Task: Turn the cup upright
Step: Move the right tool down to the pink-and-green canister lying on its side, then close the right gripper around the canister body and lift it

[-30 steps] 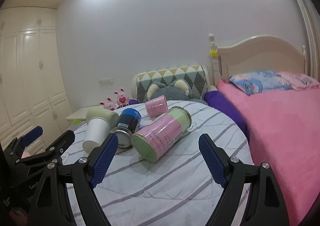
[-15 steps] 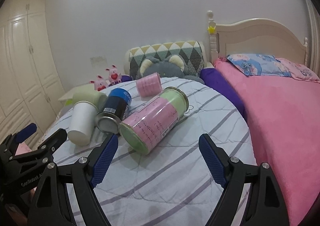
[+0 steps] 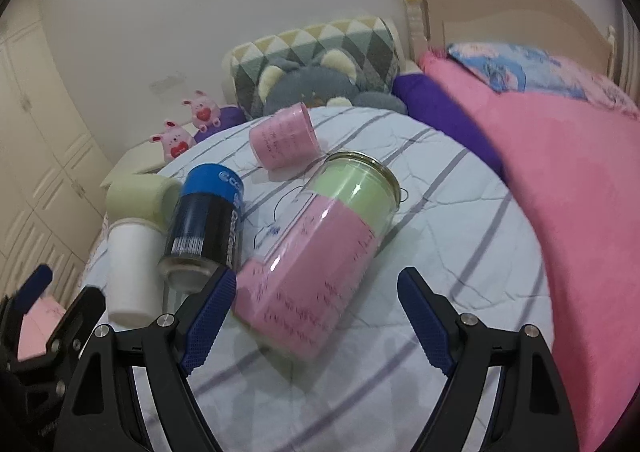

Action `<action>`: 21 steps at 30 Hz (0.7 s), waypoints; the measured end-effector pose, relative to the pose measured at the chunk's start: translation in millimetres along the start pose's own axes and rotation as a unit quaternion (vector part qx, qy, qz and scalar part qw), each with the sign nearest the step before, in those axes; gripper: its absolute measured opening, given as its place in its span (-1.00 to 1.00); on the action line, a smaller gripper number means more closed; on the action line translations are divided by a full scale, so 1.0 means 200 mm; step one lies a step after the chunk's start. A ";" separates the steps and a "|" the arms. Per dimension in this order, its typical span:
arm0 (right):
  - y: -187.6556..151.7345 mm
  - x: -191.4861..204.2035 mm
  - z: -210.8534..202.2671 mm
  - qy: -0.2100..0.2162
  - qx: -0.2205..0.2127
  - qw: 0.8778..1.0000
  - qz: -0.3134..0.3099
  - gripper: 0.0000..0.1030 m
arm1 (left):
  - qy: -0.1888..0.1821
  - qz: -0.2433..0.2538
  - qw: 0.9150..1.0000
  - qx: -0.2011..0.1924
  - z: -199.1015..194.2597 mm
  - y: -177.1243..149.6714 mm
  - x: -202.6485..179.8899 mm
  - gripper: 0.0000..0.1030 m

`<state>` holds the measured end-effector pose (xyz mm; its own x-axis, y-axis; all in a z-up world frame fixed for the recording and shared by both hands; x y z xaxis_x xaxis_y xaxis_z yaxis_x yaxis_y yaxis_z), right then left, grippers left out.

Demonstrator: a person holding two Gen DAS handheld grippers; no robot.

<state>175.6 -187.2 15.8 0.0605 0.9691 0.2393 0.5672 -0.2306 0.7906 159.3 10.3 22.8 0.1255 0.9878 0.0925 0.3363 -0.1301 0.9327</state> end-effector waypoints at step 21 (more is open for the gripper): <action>-0.01 0.06 0.30 0.014 0.104 0.993 0.052 0.51 | -0.030 -0.038 0.999 0.015 0.13 -0.01 0.18 1.00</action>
<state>224.2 -170.1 -17.5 0.1058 0.9373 0.3321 0.7167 -0.3033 0.6280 186.8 43.1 15.5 0.1538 0.9881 -0.0005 0.3746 -0.0579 0.9254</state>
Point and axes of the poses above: each gripper's, at about its wrist camera, not at the fingertips, and z roughly the way its jaws point, x to its left, y to its top, the point moved 3 cm from there along z, roughly the way its jaws point, and after that the axes turned 12 degrees about -x, right-handed, at the moved point
